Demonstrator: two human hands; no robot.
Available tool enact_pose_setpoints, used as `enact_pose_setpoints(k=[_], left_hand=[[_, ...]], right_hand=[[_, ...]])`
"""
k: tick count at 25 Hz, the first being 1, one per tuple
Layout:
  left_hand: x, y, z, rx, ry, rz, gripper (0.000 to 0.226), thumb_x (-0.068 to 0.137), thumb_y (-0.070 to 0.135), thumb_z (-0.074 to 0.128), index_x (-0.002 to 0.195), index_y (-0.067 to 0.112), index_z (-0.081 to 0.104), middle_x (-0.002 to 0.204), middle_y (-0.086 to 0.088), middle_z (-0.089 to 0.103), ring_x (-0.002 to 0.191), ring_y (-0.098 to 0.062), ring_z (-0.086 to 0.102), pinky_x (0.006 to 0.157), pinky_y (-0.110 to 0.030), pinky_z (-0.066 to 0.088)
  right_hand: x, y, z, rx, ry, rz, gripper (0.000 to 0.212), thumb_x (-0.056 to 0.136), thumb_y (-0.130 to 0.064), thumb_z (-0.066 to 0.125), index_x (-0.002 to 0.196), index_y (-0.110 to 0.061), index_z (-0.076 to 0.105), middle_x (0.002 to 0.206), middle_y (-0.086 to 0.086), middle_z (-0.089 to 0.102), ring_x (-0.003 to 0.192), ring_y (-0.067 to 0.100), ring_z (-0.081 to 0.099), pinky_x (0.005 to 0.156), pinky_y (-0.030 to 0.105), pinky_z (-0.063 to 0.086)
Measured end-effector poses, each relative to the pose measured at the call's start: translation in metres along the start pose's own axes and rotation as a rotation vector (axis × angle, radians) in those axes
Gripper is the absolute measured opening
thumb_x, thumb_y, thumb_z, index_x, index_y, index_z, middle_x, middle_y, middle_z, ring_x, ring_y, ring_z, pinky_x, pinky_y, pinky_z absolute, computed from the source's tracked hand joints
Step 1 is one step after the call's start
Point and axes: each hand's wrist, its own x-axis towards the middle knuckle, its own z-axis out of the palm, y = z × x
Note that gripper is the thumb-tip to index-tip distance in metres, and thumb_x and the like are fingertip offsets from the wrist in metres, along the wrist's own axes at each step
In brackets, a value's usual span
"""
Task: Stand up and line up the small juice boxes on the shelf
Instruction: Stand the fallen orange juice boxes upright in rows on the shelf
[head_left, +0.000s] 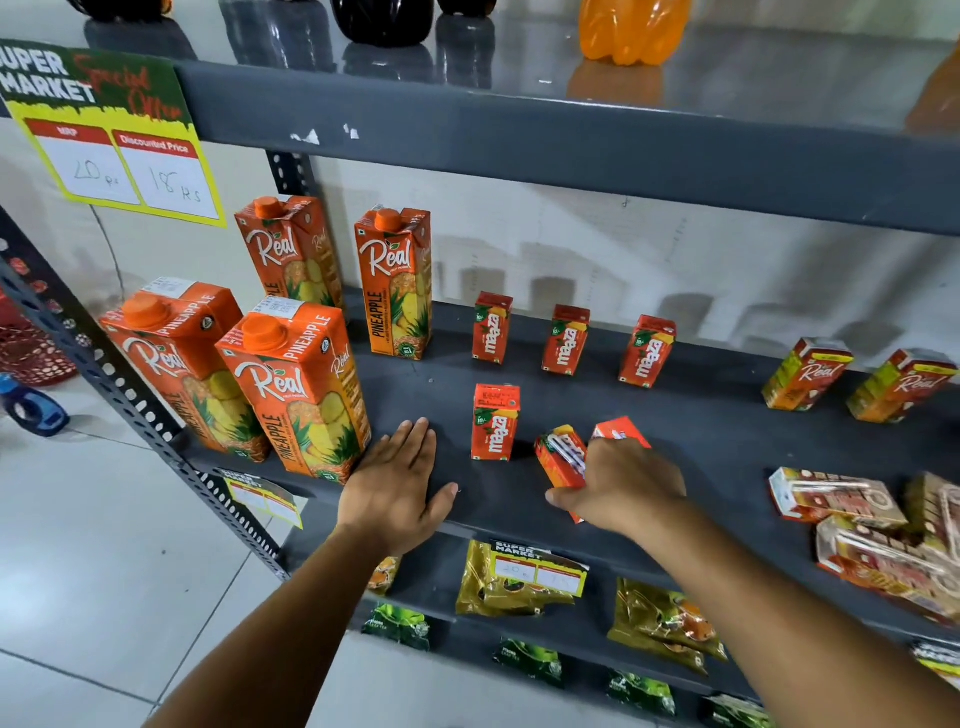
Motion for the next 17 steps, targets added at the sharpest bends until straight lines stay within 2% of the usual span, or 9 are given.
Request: enact_pose_setpoints(k=[2,5,7,10,12,14,17], left_hand=[[0.000,0.000,-0.001,-0.002,-0.005,-0.003,0.080,0.092,0.060,0.020,0.147,0.004,0.030,0.157,-0.013,0.026,0.146,-0.026,0.020,0.117,-0.039,0.014],[0.000,0.002,-0.002,0.000,-0.018,-0.013,0.080,0.092,0.060,0.018,0.148,0.005,0.028,0.158,-0.012,0.024,0.147,-0.025,0.018,0.117,-0.039,0.013],[0.000,0.002,-0.002,0.009,-0.022,-0.018,0.079,0.092,0.060,0.019,0.148,0.004,0.028,0.158,-0.012,0.025,0.146,-0.025,0.019,0.117,-0.039,0.013],[-0.001,0.001,-0.003,0.014,-0.033,-0.020,0.079,0.092,0.059,0.019,0.148,0.004,0.028,0.158,-0.012,0.025,0.146,-0.026,0.020,0.117,-0.040,0.015],[-0.001,0.002,-0.004,0.010,-0.037,-0.020,0.079,0.092,0.059,0.019,0.148,0.004,0.029,0.158,-0.012,0.025,0.146,-0.026,0.020,0.117,-0.040,0.015],[-0.001,0.003,-0.006,0.008,-0.044,-0.017,0.080,0.091,0.059,0.017,0.148,0.005,0.027,0.158,-0.012,0.023,0.147,-0.026,0.018,0.117,-0.039,0.013],[-0.001,0.003,-0.006,0.015,-0.043,-0.015,0.080,0.091,0.059,0.016,0.148,0.005,0.027,0.159,-0.012,0.023,0.147,-0.026,0.018,0.116,-0.038,0.011]], right_hand=[[-0.001,-0.002,0.005,-0.056,-0.023,-0.002,0.067,0.070,-0.067,0.067,0.112,-0.016,0.056,0.110,0.003,0.064,0.098,0.026,0.063,0.066,0.032,0.046],[-0.003,0.001,0.001,-0.065,0.002,-0.029,0.052,0.072,-0.048,0.072,0.112,-0.017,0.058,0.106,0.004,0.065,0.095,0.028,0.063,0.065,0.033,0.047],[0.002,0.006,-0.016,-0.080,0.117,-0.095,0.041,0.074,-0.031,0.071,0.110,-0.017,0.058,0.108,0.005,0.062,0.096,0.030,0.063,0.066,0.033,0.043],[0.015,0.010,-0.041,-0.232,0.331,-0.355,0.036,0.078,-0.006,0.064,0.112,-0.016,0.056,0.112,0.005,0.055,0.096,0.031,0.063,0.065,0.034,0.036],[0.021,0.010,-0.053,-0.261,0.344,-0.546,0.028,0.086,-0.004,0.056,0.112,-0.014,0.058,0.111,0.008,0.056,0.096,0.033,0.059,0.069,0.037,0.039],[0.028,0.013,-0.060,-0.281,0.314,-0.704,0.020,0.092,-0.010,0.049,0.108,-0.011,0.060,0.105,0.011,0.058,0.095,0.034,0.055,0.077,0.043,0.044],[0.030,0.006,-0.064,-0.410,0.232,-0.820,0.017,0.088,-0.006,0.053,0.103,-0.010,0.059,0.093,0.010,0.059,0.082,0.032,0.057,0.064,0.041,0.048]])
